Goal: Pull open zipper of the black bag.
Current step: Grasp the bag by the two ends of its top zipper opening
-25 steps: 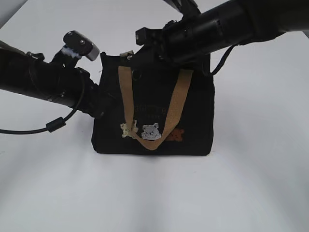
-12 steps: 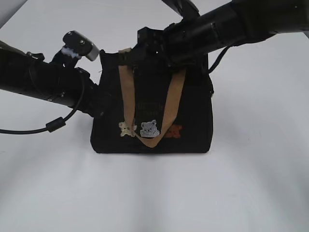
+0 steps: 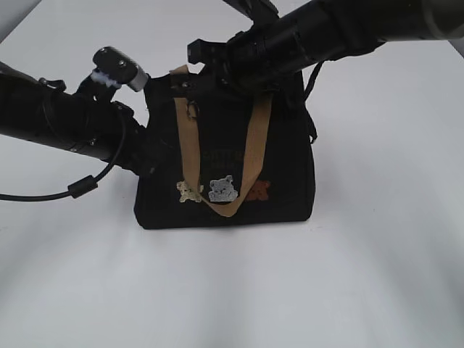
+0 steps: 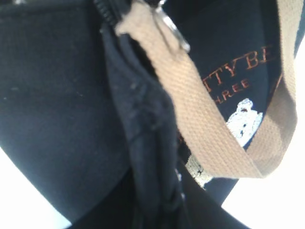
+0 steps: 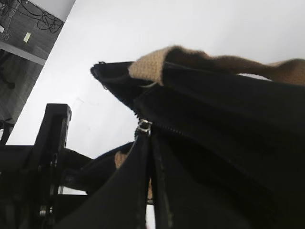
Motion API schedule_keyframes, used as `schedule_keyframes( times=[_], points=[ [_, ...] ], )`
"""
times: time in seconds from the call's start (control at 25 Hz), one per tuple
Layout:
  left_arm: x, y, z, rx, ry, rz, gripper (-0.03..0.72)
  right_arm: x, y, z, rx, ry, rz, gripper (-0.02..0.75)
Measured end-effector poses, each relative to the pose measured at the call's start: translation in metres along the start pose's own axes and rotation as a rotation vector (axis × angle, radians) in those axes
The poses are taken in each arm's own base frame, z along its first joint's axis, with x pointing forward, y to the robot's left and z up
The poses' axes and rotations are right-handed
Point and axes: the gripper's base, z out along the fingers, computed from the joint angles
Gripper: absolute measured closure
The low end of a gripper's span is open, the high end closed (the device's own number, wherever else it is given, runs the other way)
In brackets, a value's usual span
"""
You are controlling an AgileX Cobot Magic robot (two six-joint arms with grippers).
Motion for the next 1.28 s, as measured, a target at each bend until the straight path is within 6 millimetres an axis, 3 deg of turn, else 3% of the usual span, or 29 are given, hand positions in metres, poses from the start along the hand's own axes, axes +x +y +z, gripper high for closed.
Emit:
schedule_keyframes(
  times=[0.2, 0.48, 0.76, 1.0, 1.08, 1.28],
  points=[
    [0.000, -0.001, 0.000, 0.007, 0.000, 0.000, 0.627, 0.001, 0.002, -0.006, -0.012, 0.043, -0.008, 0.739],
    [0.000, -0.002, 0.000, 0.018, -0.003, -0.001, 0.627, -0.012, 0.003, -0.039, -0.031, 0.039, -0.033, 0.739],
    [-0.002, -0.004, 0.001, 0.035, -0.011, -0.005, 0.627, -0.014, -0.025, -0.083, 0.064, 0.159, -0.015, 0.739],
    [-0.005, -0.009, 0.002, 0.065, -0.023, 0.000, 0.627, -0.022, -0.044, -0.123, 0.174, 0.154, -0.005, 0.739],
    [-0.003, -0.006, 0.002, 0.047, -0.017, -0.004, 0.627, -0.023, -0.051, -0.129, 0.212, 0.148, -0.016, 0.739],
    [-0.003, -0.006, 0.002, 0.045, -0.016, -0.001, 0.628, -0.022, -0.047, -0.131, 0.204, 0.156, -0.023, 0.739]
  ],
)
